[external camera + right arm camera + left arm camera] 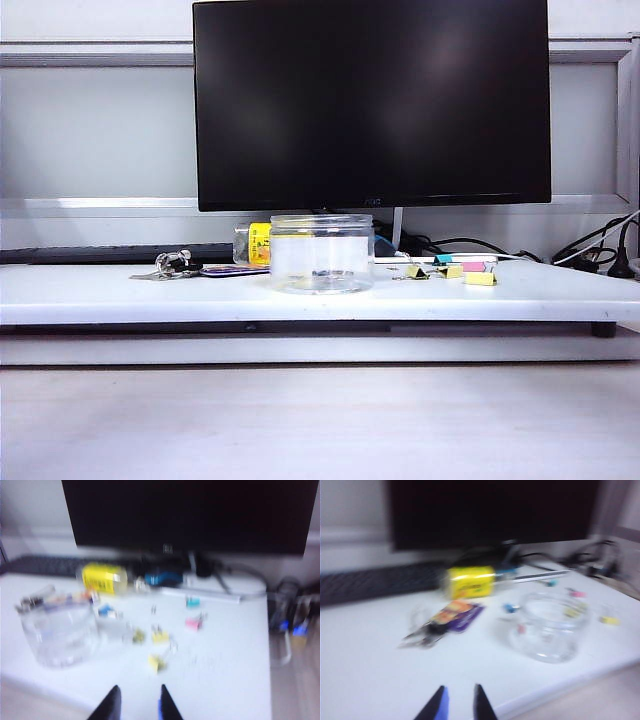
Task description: Take the clips out of the round transparent plastic box and place them on the table.
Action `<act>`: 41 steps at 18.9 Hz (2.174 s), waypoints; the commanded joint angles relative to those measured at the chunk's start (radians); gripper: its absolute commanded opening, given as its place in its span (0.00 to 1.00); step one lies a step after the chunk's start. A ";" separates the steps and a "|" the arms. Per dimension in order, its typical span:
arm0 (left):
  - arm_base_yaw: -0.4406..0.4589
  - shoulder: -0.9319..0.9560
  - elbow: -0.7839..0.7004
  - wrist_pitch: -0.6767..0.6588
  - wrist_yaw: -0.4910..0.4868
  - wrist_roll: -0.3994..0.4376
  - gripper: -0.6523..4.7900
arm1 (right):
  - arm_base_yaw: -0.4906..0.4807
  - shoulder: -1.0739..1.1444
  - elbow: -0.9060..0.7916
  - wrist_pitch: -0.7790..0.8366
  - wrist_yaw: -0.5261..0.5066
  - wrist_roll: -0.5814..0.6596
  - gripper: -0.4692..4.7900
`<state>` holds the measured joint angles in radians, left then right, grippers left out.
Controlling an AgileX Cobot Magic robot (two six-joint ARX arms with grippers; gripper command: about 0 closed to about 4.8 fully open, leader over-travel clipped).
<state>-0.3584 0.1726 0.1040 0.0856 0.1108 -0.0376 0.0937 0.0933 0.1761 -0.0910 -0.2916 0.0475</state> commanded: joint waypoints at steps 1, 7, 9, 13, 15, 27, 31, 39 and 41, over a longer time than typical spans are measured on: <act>0.000 0.001 -0.022 0.051 0.048 0.030 0.20 | 0.000 0.001 -0.038 0.021 -0.002 0.005 0.28; 0.000 0.001 -0.093 0.050 0.037 0.025 0.11 | 0.000 0.001 -0.105 0.019 0.062 -0.008 0.08; 0.000 0.001 -0.099 0.028 0.005 0.022 0.11 | 0.000 0.001 -0.124 0.019 0.107 -0.008 0.08; 0.000 0.001 -0.099 0.024 -0.068 0.023 0.11 | 0.000 0.001 -0.150 0.007 0.118 -0.008 0.08; 0.000 0.001 -0.099 0.017 -0.073 0.027 0.11 | 0.000 0.001 -0.151 -0.019 0.117 -0.016 0.08; 0.000 0.001 -0.099 -0.188 -0.069 0.052 0.11 | 0.000 0.002 -0.171 -0.073 0.114 -0.025 0.09; 0.000 0.001 -0.100 -0.247 -0.062 0.057 0.11 | 0.000 0.001 -0.171 -0.069 0.114 -0.025 0.09; 0.000 0.000 -0.099 -0.246 -0.065 0.056 0.11 | -0.001 0.001 -0.171 -0.069 0.114 -0.025 0.09; 0.000 0.000 -0.099 -0.246 -0.065 0.056 0.11 | -0.001 0.001 -0.171 -0.069 0.114 -0.025 0.09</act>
<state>-0.3584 0.1722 0.0067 -0.1543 0.0418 0.0113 0.0933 0.0944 0.0090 -0.1631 -0.1772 0.0254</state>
